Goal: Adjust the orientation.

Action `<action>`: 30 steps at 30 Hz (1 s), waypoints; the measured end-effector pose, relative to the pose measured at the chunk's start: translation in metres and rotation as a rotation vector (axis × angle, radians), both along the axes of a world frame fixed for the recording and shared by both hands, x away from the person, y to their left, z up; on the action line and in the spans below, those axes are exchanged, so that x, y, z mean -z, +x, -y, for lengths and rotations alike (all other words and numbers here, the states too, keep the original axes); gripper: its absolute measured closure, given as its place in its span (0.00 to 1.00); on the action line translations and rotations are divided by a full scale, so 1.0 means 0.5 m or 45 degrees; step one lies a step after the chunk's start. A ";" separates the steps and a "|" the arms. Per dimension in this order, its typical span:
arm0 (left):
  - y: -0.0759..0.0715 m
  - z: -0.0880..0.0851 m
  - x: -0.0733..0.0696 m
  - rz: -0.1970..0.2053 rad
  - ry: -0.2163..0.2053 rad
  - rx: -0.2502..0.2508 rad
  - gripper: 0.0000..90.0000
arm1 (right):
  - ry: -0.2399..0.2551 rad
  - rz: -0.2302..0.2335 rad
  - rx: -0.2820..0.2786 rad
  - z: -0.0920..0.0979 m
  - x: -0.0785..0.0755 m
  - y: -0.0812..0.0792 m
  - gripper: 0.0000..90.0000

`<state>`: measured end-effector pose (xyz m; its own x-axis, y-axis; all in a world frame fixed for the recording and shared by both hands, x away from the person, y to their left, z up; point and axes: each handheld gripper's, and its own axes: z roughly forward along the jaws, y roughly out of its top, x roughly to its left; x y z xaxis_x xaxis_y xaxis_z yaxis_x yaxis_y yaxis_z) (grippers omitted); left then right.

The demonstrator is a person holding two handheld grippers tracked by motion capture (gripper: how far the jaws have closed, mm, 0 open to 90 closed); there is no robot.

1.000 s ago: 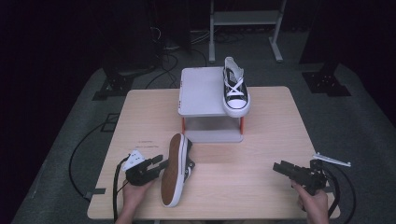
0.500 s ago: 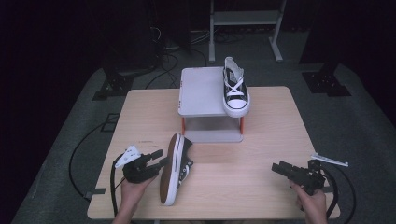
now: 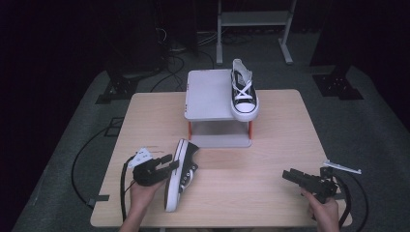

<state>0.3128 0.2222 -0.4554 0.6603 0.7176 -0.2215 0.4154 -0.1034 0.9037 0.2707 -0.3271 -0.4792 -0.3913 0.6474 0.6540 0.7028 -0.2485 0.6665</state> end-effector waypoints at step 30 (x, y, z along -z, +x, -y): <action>0.007 -0.193 -0.001 -0.059 -0.099 -0.201 0.55 | 0.004 -0.024 -0.010 -0.009 0.008 0.007 0.39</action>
